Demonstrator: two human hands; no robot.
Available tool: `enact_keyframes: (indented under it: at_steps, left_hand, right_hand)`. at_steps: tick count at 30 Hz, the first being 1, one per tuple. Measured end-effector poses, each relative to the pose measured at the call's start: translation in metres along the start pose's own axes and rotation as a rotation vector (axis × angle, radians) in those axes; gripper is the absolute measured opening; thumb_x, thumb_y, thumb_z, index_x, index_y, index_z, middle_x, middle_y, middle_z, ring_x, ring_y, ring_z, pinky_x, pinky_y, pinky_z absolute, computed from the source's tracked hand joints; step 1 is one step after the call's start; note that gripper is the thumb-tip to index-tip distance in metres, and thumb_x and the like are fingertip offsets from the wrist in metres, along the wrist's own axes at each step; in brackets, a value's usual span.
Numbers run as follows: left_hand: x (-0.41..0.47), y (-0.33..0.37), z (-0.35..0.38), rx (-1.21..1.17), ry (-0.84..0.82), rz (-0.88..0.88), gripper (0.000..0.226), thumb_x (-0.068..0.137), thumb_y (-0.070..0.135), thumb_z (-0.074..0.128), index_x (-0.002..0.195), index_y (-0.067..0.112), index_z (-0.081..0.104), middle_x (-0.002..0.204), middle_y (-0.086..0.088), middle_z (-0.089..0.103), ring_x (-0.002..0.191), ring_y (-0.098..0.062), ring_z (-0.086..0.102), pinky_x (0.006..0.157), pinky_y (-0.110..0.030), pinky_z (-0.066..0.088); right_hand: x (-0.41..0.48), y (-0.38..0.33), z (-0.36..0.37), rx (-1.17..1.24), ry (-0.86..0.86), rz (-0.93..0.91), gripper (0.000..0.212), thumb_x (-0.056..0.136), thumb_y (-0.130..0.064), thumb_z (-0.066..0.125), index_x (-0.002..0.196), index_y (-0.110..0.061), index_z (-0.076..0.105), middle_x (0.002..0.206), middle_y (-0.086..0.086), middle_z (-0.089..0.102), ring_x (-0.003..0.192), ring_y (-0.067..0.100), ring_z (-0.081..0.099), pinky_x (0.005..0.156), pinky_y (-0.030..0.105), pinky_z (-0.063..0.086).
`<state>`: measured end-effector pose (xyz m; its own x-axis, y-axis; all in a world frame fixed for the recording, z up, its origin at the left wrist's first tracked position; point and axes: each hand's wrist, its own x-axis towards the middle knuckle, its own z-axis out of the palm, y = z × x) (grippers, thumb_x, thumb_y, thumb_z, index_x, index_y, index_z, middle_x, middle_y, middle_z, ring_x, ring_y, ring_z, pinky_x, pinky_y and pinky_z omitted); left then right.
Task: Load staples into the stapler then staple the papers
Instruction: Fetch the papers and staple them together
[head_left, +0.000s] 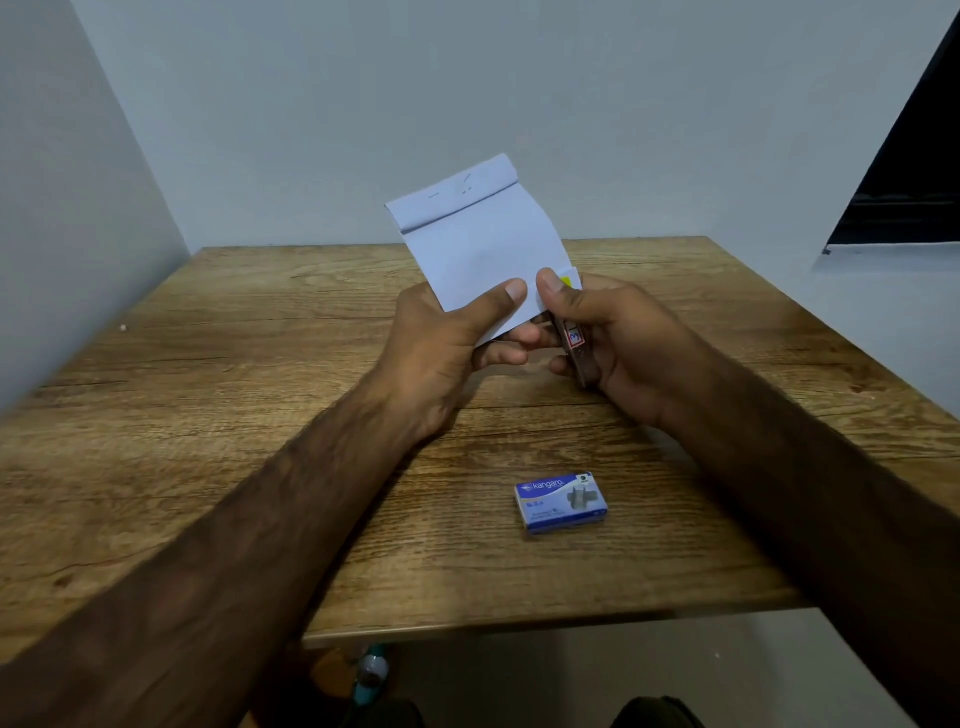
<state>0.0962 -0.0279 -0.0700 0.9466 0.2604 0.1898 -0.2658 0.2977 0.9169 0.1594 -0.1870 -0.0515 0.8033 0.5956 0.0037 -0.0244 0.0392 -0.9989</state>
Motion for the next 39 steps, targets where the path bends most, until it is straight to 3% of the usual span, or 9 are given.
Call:
enact_keyframes:
  at_steps: [5,12,18,26,33,36,39]
  left_hand:
    - [0.0,-0.001,0.0,0.015,-0.027,0.007,0.03,0.09,0.014,0.074,0.117,0.002,0.07,0.099,-0.02,0.077,0.074,-0.026,0.073,0.055,-0.026,0.058]
    - [-0.001,0.0,0.001,0.009,-0.06,0.003,0.022,0.091,0.011,0.072,0.111,0.002,0.071,0.087,-0.016,0.077,0.069,-0.022,0.075,0.055,-0.025,0.058]
    - [-0.002,-0.001,0.003,0.016,-0.061,0.004,0.025,0.091,0.009,0.072,0.114,-0.001,0.069,0.086,-0.014,0.076,0.067,-0.022,0.073,0.054,-0.027,0.058]
    - [-0.001,0.0,0.002,0.016,-0.042,0.008,0.027,0.09,0.009,0.072,0.115,-0.002,0.069,0.09,-0.017,0.075,0.067,-0.023,0.072,0.054,-0.026,0.057]
    - [0.001,0.006,-0.001,-0.018,0.006,0.021,0.027,0.09,0.009,0.074,0.113,-0.002,0.069,0.087,-0.015,0.076,0.065,-0.021,0.072,0.052,-0.024,0.056]
    - [0.003,0.01,-0.005,-0.051,0.039,0.042,0.021,0.09,0.009,0.073,0.109,0.002,0.069,0.084,-0.008,0.077,0.064,-0.019,0.072,0.05,-0.023,0.056]
    - [0.006,0.015,-0.011,-0.073,0.097,0.048,0.019,0.09,0.009,0.073,0.108,0.004,0.068,0.083,-0.005,0.075,0.061,-0.018,0.071,0.05,-0.024,0.055]
  right_hand:
    - [-0.001,0.0,0.0,-0.018,0.048,-0.043,0.031,0.08,-0.043,0.073,0.099,-0.019,0.075,0.087,0.01,0.075,0.083,0.016,0.067,0.063,0.029,0.046]
    - [0.0,0.002,0.0,0.033,0.101,-0.078,0.029,0.075,-0.036,0.076,0.09,-0.011,0.072,0.074,0.009,0.064,0.063,0.014,0.06,0.054,0.025,0.047]
    - [0.002,0.003,-0.001,0.067,0.116,-0.076,0.034,0.074,-0.032,0.078,0.094,-0.005,0.069,0.07,0.007,0.058,0.058,0.013,0.054,0.053,0.027,0.045]
    - [0.0,0.003,-0.002,0.077,0.087,-0.053,0.025,0.078,-0.035,0.078,0.085,-0.012,0.07,0.071,0.005,0.06,0.058,0.011,0.056,0.05,0.025,0.046]
    - [-0.001,0.003,0.0,0.043,-0.068,-0.066,0.022,0.075,-0.043,0.082,0.079,-0.022,0.078,0.08,-0.001,0.071,0.069,0.007,0.058,0.056,0.023,0.046]
    - [-0.003,0.004,-0.001,-0.037,-0.077,-0.064,0.026,0.073,-0.036,0.085,0.09,-0.017,0.078,0.083,0.001,0.069,0.072,0.011,0.057,0.059,0.027,0.044]
    - [-0.006,0.005,-0.002,-0.186,-0.089,-0.066,0.04,0.065,-0.028,0.091,0.096,-0.011,0.075,0.079,0.007,0.066,0.067,0.026,0.051,0.06,0.034,0.038]
